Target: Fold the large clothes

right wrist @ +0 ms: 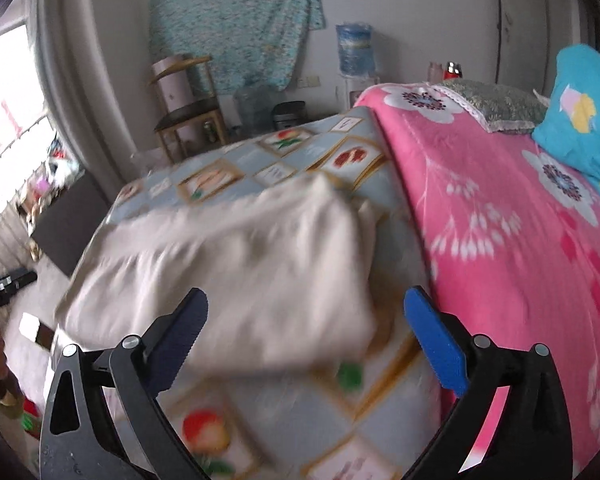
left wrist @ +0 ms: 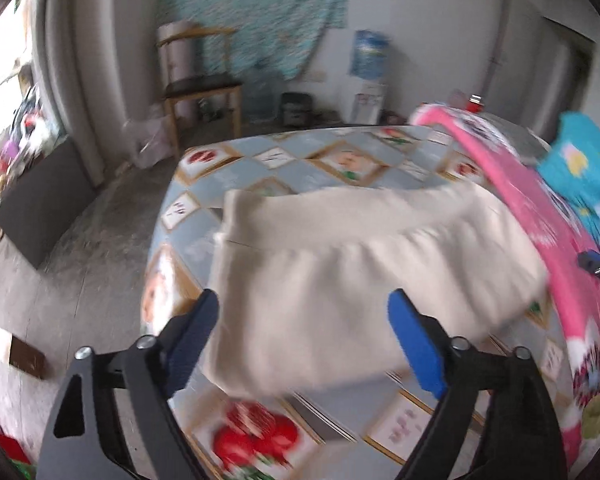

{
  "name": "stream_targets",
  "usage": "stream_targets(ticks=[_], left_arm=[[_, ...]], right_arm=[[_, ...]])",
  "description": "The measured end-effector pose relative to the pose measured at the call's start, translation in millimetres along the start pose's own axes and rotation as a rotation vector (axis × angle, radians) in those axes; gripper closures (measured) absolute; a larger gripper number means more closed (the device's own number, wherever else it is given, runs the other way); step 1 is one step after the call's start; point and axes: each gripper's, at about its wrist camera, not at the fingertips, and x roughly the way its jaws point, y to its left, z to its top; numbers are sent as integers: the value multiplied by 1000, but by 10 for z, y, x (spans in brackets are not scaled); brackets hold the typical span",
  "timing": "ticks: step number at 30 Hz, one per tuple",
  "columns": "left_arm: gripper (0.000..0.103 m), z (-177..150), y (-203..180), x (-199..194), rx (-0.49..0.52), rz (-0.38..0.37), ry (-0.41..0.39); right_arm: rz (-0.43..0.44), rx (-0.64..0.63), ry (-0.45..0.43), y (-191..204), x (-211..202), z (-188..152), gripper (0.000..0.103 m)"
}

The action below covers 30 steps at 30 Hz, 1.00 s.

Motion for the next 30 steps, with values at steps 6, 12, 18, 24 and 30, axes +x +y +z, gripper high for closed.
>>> stream_targets(ticks=[6,12,18,24,30], left_arm=[[5,-354,-588,-340,54,-90,-85],[5,-565,-883,-418,71,-132,-72],[5,-615,-912,-565,62,-92,-103],[5,-565,-922,-633,63,60,-138],[5,-550,-894,-628,32,90,-152]], right_arm=[[-46,-74,14,482,-205,-539,7],[-94,-84,-74,649,-458,-575,7],[-158,-60,-178,729,-678,-545,7],[-171,-39,-187,764,-711,-501,7],[-218,-38,-225,838,-764,-451,7]])
